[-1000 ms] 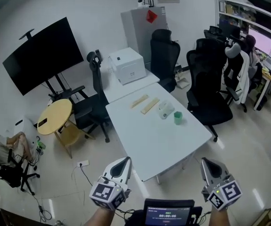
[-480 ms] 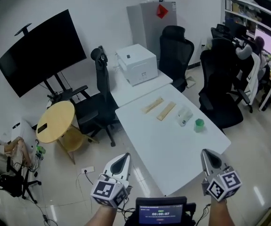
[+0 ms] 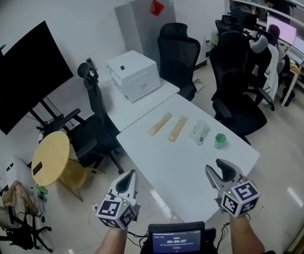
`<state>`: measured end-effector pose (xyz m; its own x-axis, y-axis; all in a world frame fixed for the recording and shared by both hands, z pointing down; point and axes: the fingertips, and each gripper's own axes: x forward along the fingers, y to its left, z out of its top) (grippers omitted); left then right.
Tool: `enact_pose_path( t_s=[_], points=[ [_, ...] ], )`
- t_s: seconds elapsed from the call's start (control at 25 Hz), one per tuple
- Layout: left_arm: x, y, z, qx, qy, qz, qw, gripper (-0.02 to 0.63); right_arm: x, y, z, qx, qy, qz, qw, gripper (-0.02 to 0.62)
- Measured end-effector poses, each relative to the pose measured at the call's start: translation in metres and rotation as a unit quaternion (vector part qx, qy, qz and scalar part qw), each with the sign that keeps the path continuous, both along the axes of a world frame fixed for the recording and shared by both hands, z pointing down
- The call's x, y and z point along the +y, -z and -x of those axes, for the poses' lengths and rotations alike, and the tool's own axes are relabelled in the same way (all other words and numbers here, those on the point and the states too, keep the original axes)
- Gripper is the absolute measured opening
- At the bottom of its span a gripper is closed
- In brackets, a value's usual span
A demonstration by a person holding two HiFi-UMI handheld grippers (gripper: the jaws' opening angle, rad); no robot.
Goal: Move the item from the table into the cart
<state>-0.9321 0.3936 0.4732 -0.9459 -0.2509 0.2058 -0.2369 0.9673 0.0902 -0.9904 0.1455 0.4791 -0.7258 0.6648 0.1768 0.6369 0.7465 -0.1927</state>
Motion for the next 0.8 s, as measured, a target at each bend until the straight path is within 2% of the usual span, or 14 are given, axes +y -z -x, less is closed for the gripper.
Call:
enact_pose_path(
  t_s=[0.08,0.12,0.16,0.2,0.32,0.44,0.56,0.64,0.8],
  points=[
    [0.004,-0.002,0.027,0.006,-0.016,0.003,0.9999,0.000,0.011,-0.006,0.025,0.013,-0.005,0.004,1.000,0.160],
    [0.011,-0.002,0.044,0.009,-0.024,0.005,0.9997,0.000,0.022,-0.008,0.039,0.018,-0.008,0.005,1.000,0.180],
    [0.020,-0.002,0.062,0.009,-0.031,0.004,0.9995,0.002,0.034,-0.009,0.055,0.021,-0.010,0.001,1.000,0.250],
    [0.031,0.000,0.083,0.007,-0.036,0.000,0.9993,0.000,0.048,-0.010,0.073,0.023,-0.013,-0.006,1.000,0.273],
    [0.065,0.002,0.136,0.007,-0.064,-0.009,0.9979,0.000,0.088,-0.016,0.115,0.037,-0.036,-0.018,0.999,0.276],
    [0.102,-0.005,0.175,0.009,-0.102,-0.011,0.9947,0.000,0.126,-0.026,0.144,0.044,-0.082,-0.025,0.995,0.276],
    [0.130,-0.005,0.212,0.009,-0.154,-0.009,0.9880,0.000,0.162,-0.032,0.180,0.040,-0.119,-0.039,0.991,0.284],
    [0.140,-0.008,0.234,0.016,-0.188,-0.014,0.9819,0.000,0.178,-0.034,0.205,0.040,-0.134,-0.047,0.989,0.319],
    [0.142,-0.026,0.279,0.035,-0.203,-0.017,0.9785,0.000,0.185,-0.043,0.239,0.057,-0.162,-0.063,0.983,0.319]
  ],
)
